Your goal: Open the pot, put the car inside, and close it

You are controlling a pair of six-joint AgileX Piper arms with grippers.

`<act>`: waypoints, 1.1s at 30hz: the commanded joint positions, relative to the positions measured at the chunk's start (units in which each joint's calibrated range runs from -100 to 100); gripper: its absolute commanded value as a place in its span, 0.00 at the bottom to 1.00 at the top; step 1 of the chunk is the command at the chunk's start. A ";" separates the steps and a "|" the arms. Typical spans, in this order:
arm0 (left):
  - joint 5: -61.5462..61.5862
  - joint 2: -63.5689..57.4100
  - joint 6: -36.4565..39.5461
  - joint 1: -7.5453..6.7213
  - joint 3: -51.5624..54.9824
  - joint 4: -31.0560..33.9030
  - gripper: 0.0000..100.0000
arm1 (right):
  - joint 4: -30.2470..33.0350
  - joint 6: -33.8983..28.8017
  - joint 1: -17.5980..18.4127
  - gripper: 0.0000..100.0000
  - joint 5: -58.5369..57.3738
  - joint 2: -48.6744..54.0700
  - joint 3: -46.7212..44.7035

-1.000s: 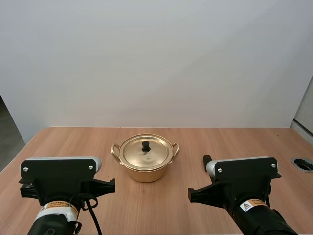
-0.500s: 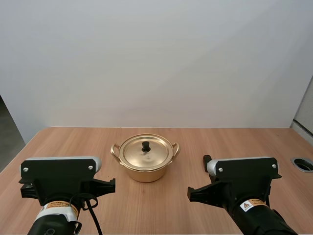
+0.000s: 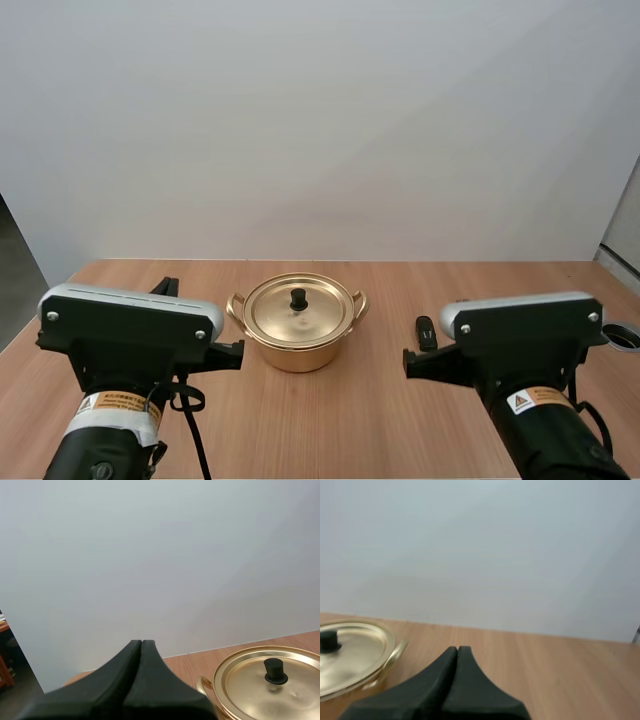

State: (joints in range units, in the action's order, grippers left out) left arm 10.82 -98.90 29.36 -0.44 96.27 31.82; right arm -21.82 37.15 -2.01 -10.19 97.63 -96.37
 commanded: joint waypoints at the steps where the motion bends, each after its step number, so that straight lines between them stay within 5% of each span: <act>1: 11.18 3.68 -0.01 -0.01 -3.92 -0.32 0.00 | 0.06 0.04 0.00 0.00 -5.22 -5.11 6.18; 6: 14.52 12.91 1.55 -0.01 -15.10 -2.32 0.00 | 1.94 -0.32 0.00 0.00 -9.37 -17.96 17.80; 13: 34.57 25.53 4.17 -0.01 -31.15 -6.74 0.00 | 6.17 -0.32 0.00 0.00 -28.06 -34.14 28.61; 19: 29.14 27.09 2.26 -0.01 -32.91 -7.26 0.00 | 6.29 0.15 0.00 0.00 -27.17 -35.98 29.09; 22: 27.02 28.83 -16.32 -0.14 -32.91 -19.07 0.00 | 7.68 2.33 0.00 0.00 -28.76 -36.11 29.35; 26: 29.41 35.40 -41.98 -1.11 -33.04 -43.57 0.00 | 8.50 2.33 0.00 0.00 -28.76 -36.11 29.67; 30: 40.12 44.00 -54.80 -2.03 -34.16 -59.29 0.00 | 9.62 2.33 0.00 0.03 -28.94 -36.11 29.67; 33: 46.63 50.11 -59.98 -2.20 -36.56 -61.94 0.04 | 11.30 2.33 0.00 0.43 -29.30 -36.71 29.67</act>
State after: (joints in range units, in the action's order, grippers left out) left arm 46.96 -54.33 14.37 -2.64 60.67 7.60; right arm -11.16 39.44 -2.01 -39.28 61.26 -66.77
